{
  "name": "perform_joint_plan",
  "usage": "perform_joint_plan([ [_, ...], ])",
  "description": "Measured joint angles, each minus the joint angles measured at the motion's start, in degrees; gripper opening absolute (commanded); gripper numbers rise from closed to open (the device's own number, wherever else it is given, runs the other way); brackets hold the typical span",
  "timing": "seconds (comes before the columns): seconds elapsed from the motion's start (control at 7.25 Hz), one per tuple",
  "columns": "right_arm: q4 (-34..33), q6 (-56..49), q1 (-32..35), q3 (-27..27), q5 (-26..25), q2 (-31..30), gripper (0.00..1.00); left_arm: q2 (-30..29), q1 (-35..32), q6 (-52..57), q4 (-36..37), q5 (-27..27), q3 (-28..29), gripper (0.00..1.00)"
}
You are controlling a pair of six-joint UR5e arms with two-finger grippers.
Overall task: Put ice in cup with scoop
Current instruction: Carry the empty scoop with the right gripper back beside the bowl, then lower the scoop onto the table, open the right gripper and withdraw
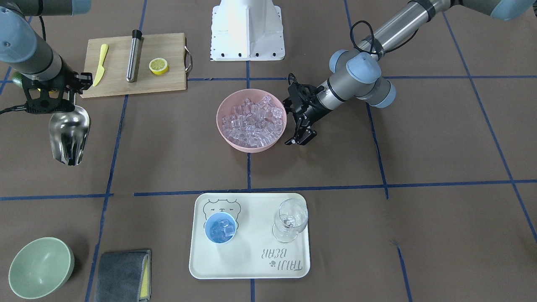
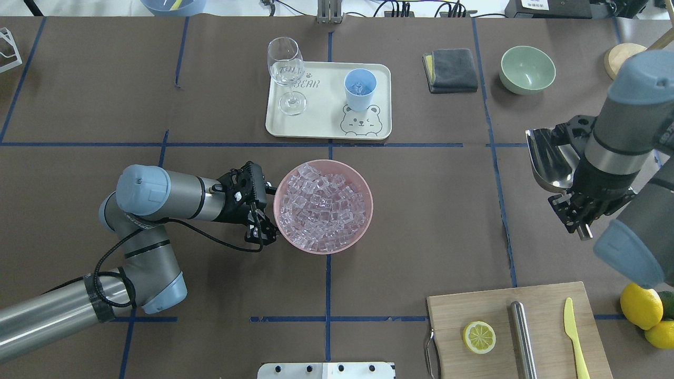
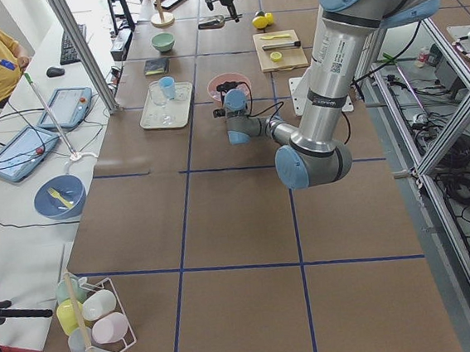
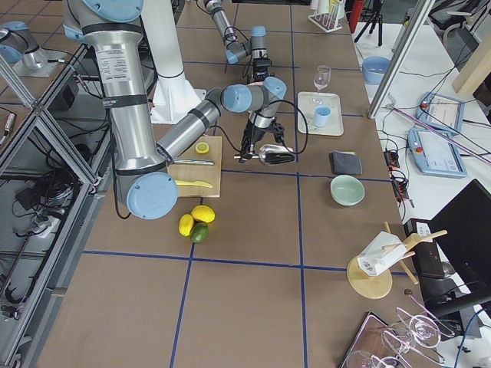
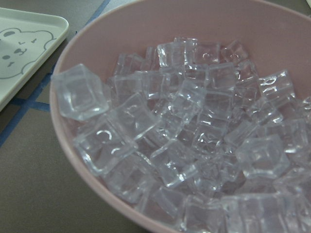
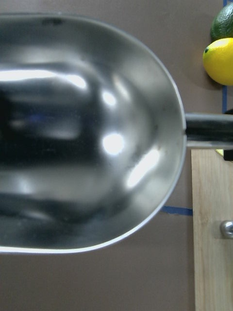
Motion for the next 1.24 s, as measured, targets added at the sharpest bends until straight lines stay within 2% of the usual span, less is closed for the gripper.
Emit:
perform_joint_plan([
  [0.41,16.6,15.0,-8.2,-6.1,-2.8,-4.3,0.0,0.0,0.0,0.0,0.0,0.0,0.0,1.0],
  [0.69,19.9,17.1,-10.4,-8.5,-3.5,-4.4,0.0,0.0,0.0,0.0,0.0,0.0,0.0,1.0],
  [0.83,20.3,17.3,-10.8,-9.0,-3.7,-4.3,0.15,0.0,0.0,0.0,0.0,0.0,0.0,1.0],
  [0.97,20.4,17.2,-11.0,-9.3,-3.8,-4.1,0.66,0.0,0.0,0.0,0.0,0.1,0.0,1.0],
  [1.1,20.4,17.3,-11.1,-9.5,-3.8,-3.9,1.0,0.0,0.0,0.0,0.0,0.1,0.0,1.0],
  [1.24,20.5,17.4,-11.1,-9.6,-3.9,-3.7,1.0,0.0,0.0,0.0,0.0,0.1,0.0,1.0],
])
